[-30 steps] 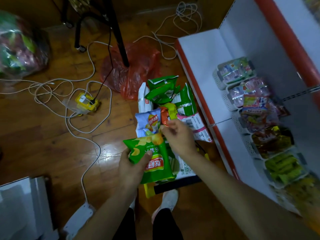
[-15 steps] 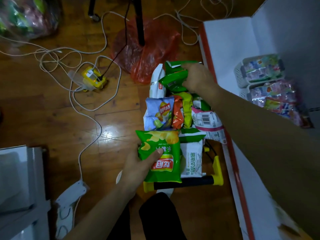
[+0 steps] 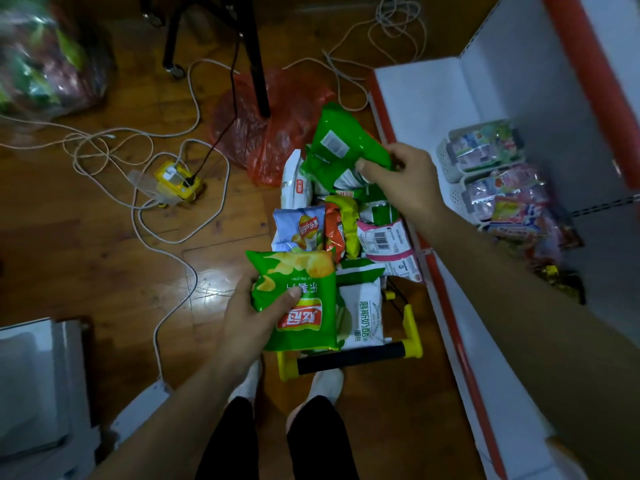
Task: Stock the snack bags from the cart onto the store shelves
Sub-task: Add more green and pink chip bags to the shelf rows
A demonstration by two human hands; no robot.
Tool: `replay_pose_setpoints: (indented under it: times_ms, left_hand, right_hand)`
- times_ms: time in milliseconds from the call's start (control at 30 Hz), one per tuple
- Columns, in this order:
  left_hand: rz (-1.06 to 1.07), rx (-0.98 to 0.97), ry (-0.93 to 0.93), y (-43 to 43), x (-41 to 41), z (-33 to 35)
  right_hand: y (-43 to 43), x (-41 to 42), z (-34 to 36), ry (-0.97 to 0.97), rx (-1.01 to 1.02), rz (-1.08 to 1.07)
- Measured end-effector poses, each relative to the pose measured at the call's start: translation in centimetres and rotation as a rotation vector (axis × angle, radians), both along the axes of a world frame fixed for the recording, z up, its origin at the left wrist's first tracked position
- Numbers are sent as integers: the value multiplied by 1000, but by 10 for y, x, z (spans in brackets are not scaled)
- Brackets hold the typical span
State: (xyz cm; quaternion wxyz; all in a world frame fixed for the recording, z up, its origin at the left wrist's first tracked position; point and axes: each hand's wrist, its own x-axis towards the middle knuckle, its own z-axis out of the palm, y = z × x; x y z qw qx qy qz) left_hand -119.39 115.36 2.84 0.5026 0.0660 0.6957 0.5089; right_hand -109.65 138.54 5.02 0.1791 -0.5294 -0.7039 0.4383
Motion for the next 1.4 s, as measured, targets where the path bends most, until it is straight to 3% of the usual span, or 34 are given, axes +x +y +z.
replay_pose_setpoints:
  times_ms: [200,367,500,600,833,1000,1167,1267,1333,1400]
  left_hand:
    - [24,69,100,4,-20,46]
    - [-120,59,88,13,-10,86]
    - [-177,52,78,18,4,120]
    - [-228,52,105,21,8,139]
    - [-330,108,109,25,18,175]
    - [-485,137,109,27,24,191]
    - [-690,200,176,30,38,204]
    - [-793,260,200,30,55,216]
    - [-833,281,140,30,69,226]
    - [-867,334,99,32,86,233]
  right_hand:
    - [-69,71,46,177,-185,-206]
    - [-129,97,87,277,-27,-334]
    - [-171,99,118,185,250,-190]
    - [-189,100,139,128,208,-138]
    - [-216,99,176,-147,482,-33]
    - [-238,95,196,-51,446,-24]
    - [-251,107,209,-93,408,-265]
    - [-258,121,218,-129,356,-520]
    - [-262,129,226,-71,197,-757]
    - [-266,140,236,121,-128,-970]
